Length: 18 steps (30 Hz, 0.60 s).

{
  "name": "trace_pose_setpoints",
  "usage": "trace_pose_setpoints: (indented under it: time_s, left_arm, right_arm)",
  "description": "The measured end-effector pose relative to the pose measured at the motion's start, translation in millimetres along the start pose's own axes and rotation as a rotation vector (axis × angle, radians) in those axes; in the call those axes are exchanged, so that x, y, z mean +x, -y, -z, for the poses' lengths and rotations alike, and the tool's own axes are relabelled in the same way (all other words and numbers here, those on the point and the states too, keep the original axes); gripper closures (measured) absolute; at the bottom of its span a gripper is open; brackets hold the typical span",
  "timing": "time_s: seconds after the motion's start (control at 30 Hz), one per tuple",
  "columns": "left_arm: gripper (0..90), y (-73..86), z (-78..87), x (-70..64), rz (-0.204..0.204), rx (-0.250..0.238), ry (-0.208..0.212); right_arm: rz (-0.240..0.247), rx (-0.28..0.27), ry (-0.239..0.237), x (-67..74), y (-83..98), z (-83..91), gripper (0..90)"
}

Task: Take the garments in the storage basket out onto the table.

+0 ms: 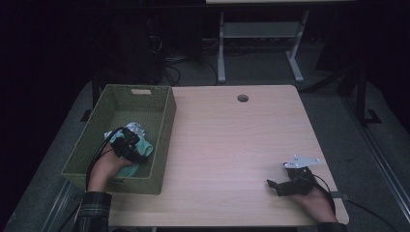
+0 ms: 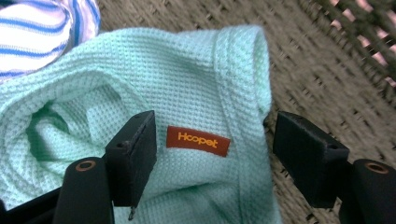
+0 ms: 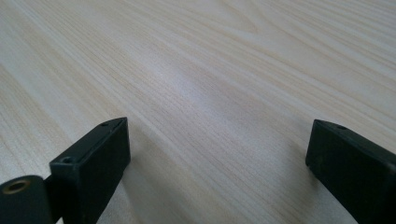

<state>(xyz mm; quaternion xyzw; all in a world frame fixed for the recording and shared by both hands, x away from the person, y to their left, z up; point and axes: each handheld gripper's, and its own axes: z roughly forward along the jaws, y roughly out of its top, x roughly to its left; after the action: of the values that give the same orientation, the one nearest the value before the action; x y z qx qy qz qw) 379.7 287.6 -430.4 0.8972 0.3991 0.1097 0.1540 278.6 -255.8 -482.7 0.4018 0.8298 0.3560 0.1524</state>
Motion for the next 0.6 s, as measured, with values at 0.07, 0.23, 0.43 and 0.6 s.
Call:
trace_pose_setpoints:
  time_s: [0.07,0.23,0.43,0.6]
  left_arm:
    - [31.0,0.0,-1.1,-0.3,-0.002,0.014,-0.002]
    - [35.4,0.0,-3.3,-1.0,-0.006,0.044,-0.011]
    - [44.7,-0.1,-2.1,0.4,0.028,0.054,0.005]
    - [56.9,-0.7,0.2,1.5,0.058,0.058,0.005]
  right_arm:
    - [0.000,0.000,0.000,0.0,0.0,0.0,6.1]
    - [0.000,0.000,0.000,0.0,0.0,0.0,6.1]
    - [-0.002,-0.001,-0.001,0.2,0.0,0.0,6.1]
    - [-0.001,0.000,0.000,0.1,0.0,0.0,6.1]
